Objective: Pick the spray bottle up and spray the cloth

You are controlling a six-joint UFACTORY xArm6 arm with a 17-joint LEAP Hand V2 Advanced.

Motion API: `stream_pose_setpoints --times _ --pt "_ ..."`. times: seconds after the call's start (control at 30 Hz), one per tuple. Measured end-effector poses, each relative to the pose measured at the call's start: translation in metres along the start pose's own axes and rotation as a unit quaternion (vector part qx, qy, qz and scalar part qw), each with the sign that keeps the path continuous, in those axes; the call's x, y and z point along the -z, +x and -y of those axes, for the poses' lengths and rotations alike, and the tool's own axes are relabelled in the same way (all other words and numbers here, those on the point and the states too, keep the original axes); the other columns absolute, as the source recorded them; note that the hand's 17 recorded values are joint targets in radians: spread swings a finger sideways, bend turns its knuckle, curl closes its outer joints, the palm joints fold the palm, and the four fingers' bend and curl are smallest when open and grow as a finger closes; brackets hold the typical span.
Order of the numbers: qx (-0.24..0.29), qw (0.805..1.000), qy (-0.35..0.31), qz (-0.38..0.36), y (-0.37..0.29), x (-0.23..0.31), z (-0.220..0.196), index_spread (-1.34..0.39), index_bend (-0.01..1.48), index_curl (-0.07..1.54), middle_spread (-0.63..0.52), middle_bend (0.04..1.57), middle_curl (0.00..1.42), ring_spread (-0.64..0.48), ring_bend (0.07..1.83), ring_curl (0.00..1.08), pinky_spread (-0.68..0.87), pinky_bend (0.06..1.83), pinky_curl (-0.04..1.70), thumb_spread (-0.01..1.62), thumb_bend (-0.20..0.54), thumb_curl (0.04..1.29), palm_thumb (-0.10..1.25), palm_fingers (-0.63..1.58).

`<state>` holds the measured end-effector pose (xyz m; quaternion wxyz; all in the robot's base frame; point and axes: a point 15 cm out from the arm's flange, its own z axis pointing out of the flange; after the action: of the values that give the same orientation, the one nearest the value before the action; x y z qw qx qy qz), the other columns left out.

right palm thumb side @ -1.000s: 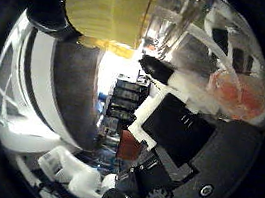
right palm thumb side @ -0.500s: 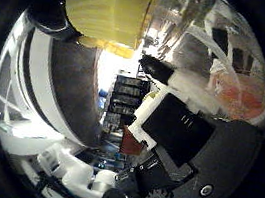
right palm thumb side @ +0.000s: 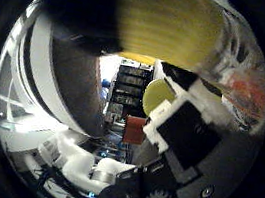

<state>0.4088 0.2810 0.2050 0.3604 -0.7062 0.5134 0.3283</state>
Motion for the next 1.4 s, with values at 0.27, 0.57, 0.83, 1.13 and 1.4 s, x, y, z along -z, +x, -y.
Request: stream_pose_setpoints --times 0.27,0.57,0.83,1.13,1.4 --pt "-0.001 1.0 0.008 -0.003 -0.001 0.009 0.006 -0.35 0.34 0.56 -0.17 0.81 0.51 -0.22 1.1 0.52 -0.19 0.64 0.84 1.05 -0.024 0.45 0.78 0.31" --pt "0.016 1.0 0.02 0.014 -0.027 0.034 0.013 -0.31 0.39 0.55 -0.15 0.78 0.52 -0.18 0.89 0.47 0.03 0.44 0.78 1.05 -0.026 0.43 0.73 0.19" --pt "0.026 1.0 -0.013 0.004 -0.051 0.053 -0.005 -0.22 0.26 0.49 -0.01 0.55 0.44 0.01 0.61 0.37 0.36 0.36 0.58 1.05 -0.03 0.4 0.67 0.09" --pt "0.026 1.0 0.003 0.018 -0.082 0.134 -0.023 -0.21 0.18 0.43 0.01 0.41 0.4 0.07 0.46 0.31 0.39 0.29 0.44 1.05 -0.024 0.37 0.65 0.2" --pt "0.034 0.998 0.04 -0.026 -0.078 0.221 -0.027 -0.21 0.18 0.41 0.01 0.36 0.4 0.09 0.4 0.3 0.41 0.27 0.38 1.05 -0.024 0.36 0.65 0.28"
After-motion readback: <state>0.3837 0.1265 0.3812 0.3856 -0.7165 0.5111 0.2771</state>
